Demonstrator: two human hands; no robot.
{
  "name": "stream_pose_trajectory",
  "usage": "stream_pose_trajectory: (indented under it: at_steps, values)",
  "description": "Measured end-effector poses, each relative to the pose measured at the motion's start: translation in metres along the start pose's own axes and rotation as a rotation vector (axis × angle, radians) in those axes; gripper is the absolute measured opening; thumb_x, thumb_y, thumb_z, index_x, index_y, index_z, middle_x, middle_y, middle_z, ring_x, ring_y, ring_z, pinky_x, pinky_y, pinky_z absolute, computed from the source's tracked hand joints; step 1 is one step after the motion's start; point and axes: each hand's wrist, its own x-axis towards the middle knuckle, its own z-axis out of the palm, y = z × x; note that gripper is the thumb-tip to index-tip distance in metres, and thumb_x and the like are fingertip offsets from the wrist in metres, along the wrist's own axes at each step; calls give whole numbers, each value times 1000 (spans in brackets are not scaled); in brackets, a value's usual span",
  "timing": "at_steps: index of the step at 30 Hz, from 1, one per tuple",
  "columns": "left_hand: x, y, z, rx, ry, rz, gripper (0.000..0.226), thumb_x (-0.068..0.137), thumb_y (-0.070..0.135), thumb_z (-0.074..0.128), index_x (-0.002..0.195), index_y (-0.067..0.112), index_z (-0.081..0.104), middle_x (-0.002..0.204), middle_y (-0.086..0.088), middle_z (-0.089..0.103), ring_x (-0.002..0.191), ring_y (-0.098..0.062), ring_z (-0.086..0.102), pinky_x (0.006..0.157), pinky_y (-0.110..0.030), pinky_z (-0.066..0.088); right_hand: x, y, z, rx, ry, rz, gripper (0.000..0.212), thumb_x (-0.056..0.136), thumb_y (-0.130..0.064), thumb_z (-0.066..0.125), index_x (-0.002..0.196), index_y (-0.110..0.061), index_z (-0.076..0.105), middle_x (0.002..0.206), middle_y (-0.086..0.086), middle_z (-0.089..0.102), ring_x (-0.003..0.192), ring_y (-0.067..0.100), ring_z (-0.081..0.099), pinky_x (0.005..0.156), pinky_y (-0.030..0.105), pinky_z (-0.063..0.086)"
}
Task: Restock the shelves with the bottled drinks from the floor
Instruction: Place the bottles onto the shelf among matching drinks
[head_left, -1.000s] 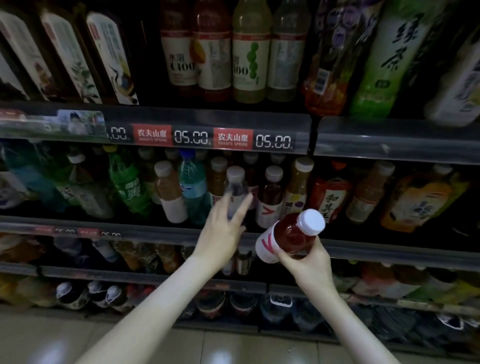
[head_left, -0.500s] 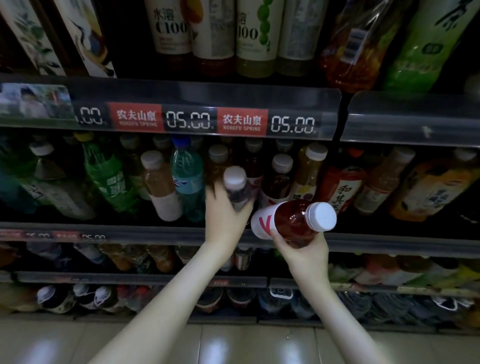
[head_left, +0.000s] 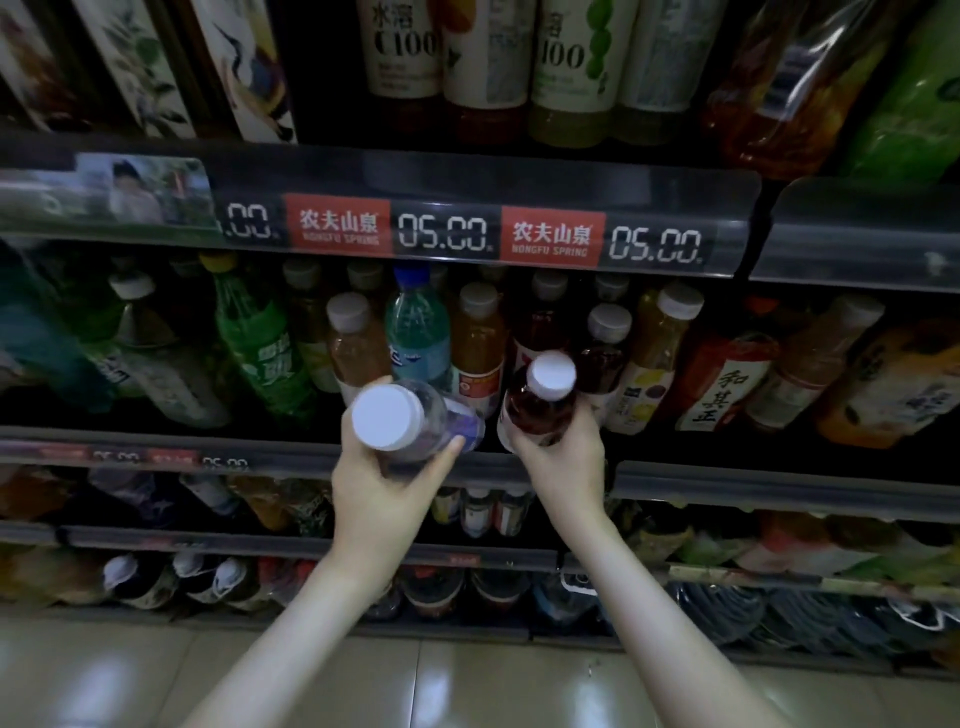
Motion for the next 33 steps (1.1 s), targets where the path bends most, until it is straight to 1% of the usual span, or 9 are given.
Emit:
stream_pose_trajectory:
  at_steps: [3, 7, 10, 14, 17, 20, 24, 29, 33]
  values:
    - [2, 0, -1, 24, -58, -60, 64, 68, 19, 83, 108, 46, 40, 107, 24, 53, 97, 25, 49, 84, 3, 36, 9, 1, 8, -205, 27, -66, 62, 75, -38, 80, 120, -7, 52, 112, 6, 56, 111, 21, 53, 78, 22, 38]
    - [7, -3, 2, 68, -156, -80, 68, 71, 19, 83, 109, 51, 38, 110, 26, 53, 99, 12, 53, 82, 2, 37, 16, 0, 15, -543, 148, -148, 83, 65, -34, 86, 126, 0, 41, 113, 24, 53, 108, 43, 50, 89, 47, 44]
    - [10, -6, 8, 69, -173, -85, 66, 71, 23, 83, 108, 52, 37, 110, 27, 53, 98, 10, 54, 79, 3, 37, 17, 5, 9, -736, 285, -346, 103, 48, -31, 93, 130, -7, 37, 117, 25, 51, 103, 40, 46, 79, 54, 48]
    - [13, -6, 19, 49, -188, -103, 64, 72, 24, 83, 108, 53, 39, 112, 27, 54, 100, 13, 54, 81, 2, 38, 26, 12, -9, -836, 248, -453, 117, 47, -36, 93, 144, -18, 29, 142, 17, 28, 128, 38, 26, 94, 64, 38]
    - [14, -7, 25, 33, -202, -98, 62, 73, 22, 82, 106, 52, 40, 110, 30, 52, 100, 24, 48, 82, 3, 37, 31, 24, -21, -905, 143, -486, 109, 57, -33, 89, 146, -22, 28, 153, 13, 17, 135, 44, 21, 98, 67, 35]
    - [16, -5, 29, 45, -215, -88, 64, 73, 23, 82, 107, 53, 37, 110, 32, 50, 99, 28, 45, 82, 4, 35, 39, 36, -32, -910, 95, -546, 97, 68, -14, 84, 147, -23, 29, 155, 13, 11, 129, 53, 34, 93, 63, 44]
    - [17, -2, 29, 53, -230, -83, 65, 73, 21, 82, 107, 53, 37, 110, 33, 49, 98, 30, 44, 79, 6, 33, 42, 44, -42, -932, 67, -598, 99, 64, -4, 85, 145, -23, 32, 154, 17, 13, 123, 53, 39, 87, 60, 48]
    - [17, 1, 24, 48, -237, -105, 64, 74, 19, 82, 105, 53, 37, 107, 34, 48, 94, 31, 44, 76, 7, 33, 39, 49, -50, -981, 92, -601, 98, 63, -6, 85, 144, -27, 34, 154, 17, 14, 130, 43, 28, 98, 62, 38]
    - [15, -2, 20, 77, -237, -129, 66, 73, 24, 82, 107, 56, 35, 108, 32, 50, 95, 28, 46, 77, 5, 35, 27, 25, -38, -840, 165, -627, 89, 66, -19, 82, 141, -17, 33, 148, 15, 21, 132, 37, 26, 101, 60, 33]
